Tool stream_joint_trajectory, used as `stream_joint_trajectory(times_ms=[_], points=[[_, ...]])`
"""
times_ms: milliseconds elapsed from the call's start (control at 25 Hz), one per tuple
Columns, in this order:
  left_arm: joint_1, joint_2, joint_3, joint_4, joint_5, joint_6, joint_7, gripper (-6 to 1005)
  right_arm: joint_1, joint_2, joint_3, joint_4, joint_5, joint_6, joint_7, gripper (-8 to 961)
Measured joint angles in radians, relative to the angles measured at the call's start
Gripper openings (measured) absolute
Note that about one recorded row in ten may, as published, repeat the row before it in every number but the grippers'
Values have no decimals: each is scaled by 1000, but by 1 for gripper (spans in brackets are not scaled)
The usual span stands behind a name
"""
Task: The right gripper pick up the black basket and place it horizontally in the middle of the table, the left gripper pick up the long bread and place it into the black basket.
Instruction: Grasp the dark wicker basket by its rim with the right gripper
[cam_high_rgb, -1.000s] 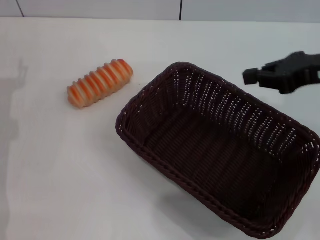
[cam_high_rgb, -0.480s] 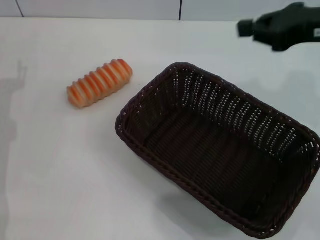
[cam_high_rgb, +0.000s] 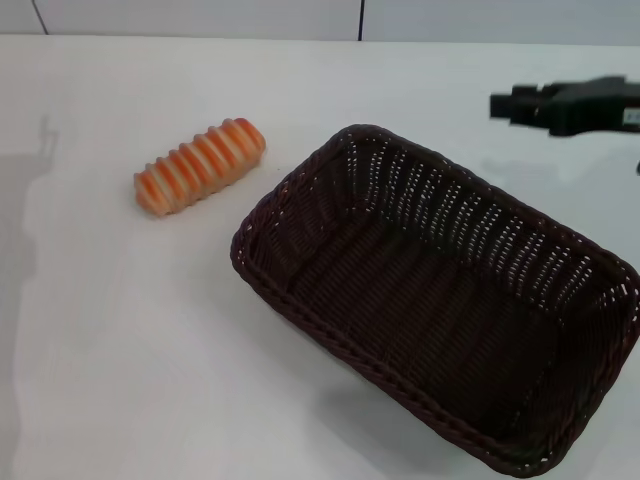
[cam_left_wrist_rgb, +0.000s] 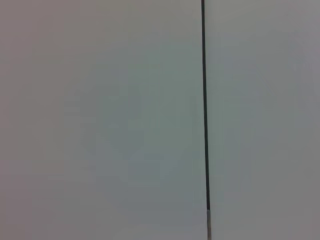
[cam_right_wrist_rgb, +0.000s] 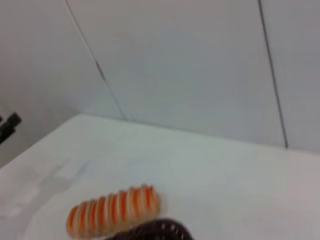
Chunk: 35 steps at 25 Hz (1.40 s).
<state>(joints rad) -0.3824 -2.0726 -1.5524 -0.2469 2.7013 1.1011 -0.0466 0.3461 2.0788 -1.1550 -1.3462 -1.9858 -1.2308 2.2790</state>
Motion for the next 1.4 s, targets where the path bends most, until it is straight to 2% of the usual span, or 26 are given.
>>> stream_joint_trajectory(times_ms=[440, 640, 840, 960, 1080, 1240, 1400], points=[[-2, 2, -7, 0, 0, 0, -1, 782, -19, 0, -127, -42, -141, -19, 140, 585], [-1, 2, -5, 0, 0, 0, -1, 782, 15, -1, -131, 5, -164, -14, 156, 723], [1, 2, -3, 0, 0, 0, -1, 783, 81, -2, -147, 78, -234, -15, 191, 847], [1, 3, -4, 0, 0, 2, -1, 783, 119, -4, -165, 111, -237, -33, 167, 772], [2, 3, -3, 0, 0, 2, -1, 783, 127, -4, -174, 91, -235, -48, 138, 698], [2, 3, -5, 0, 0, 2, -1, 783, 143, -8, -182, 55, -239, -69, 125, 535], [1, 3, -4, 0, 0, 2, -1, 783, 196, -19, -174, 79, -258, -94, 98, 344]])
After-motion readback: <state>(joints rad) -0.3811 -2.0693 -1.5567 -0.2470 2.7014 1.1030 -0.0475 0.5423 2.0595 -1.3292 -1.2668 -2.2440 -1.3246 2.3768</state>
